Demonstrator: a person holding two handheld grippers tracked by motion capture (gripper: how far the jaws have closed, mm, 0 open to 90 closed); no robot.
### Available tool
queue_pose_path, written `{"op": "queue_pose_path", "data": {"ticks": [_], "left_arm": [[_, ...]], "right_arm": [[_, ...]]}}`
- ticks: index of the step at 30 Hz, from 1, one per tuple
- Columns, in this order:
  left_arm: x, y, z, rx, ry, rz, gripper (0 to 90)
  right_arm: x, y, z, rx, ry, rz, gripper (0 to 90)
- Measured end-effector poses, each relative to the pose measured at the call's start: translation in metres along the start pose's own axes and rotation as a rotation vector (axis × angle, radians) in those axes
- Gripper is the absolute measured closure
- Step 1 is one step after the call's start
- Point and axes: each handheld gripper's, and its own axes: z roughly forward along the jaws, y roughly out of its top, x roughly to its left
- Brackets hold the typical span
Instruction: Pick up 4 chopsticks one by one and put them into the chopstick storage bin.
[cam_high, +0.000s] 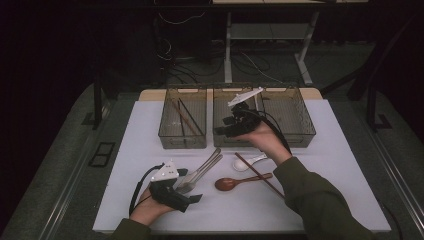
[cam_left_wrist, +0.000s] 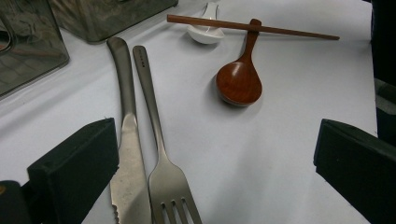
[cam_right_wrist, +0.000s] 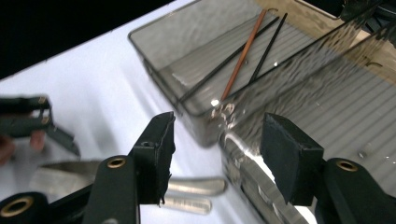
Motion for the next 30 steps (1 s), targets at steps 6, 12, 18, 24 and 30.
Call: {"op": "queue_pose_path", "data": {"ticks": [6,12,18,24,30], "left_arm": [[0.000,0.000,0.000,0.003,0.003,0.002,0.0],[0.001,0.000,0.000,0.002,0.007,0.003,0.0],[0.000,0.000,0.000,0.002,0.009,-0.004,0.0],[0.001,-0.001,0.000,0.004,0.014,-0.004,0.0],[0.001,-0.001,0.000,0.005,0.020,-0.009,0.0]], "right_arm": [[0.007,-0.014,-0.019,0.055,0.000,-0.020,44.1],[0.007,-0.033,-0.037,0.070,0.005,-0.040,45.3],[0.005,-0.055,-0.052,0.100,-0.005,-0.040,47.8],[0.002,-0.079,-0.064,0.087,-0.005,-0.013,48.8],[0.001,-0.101,-0.075,0.103,-0.019,0.020,48.5]]}}
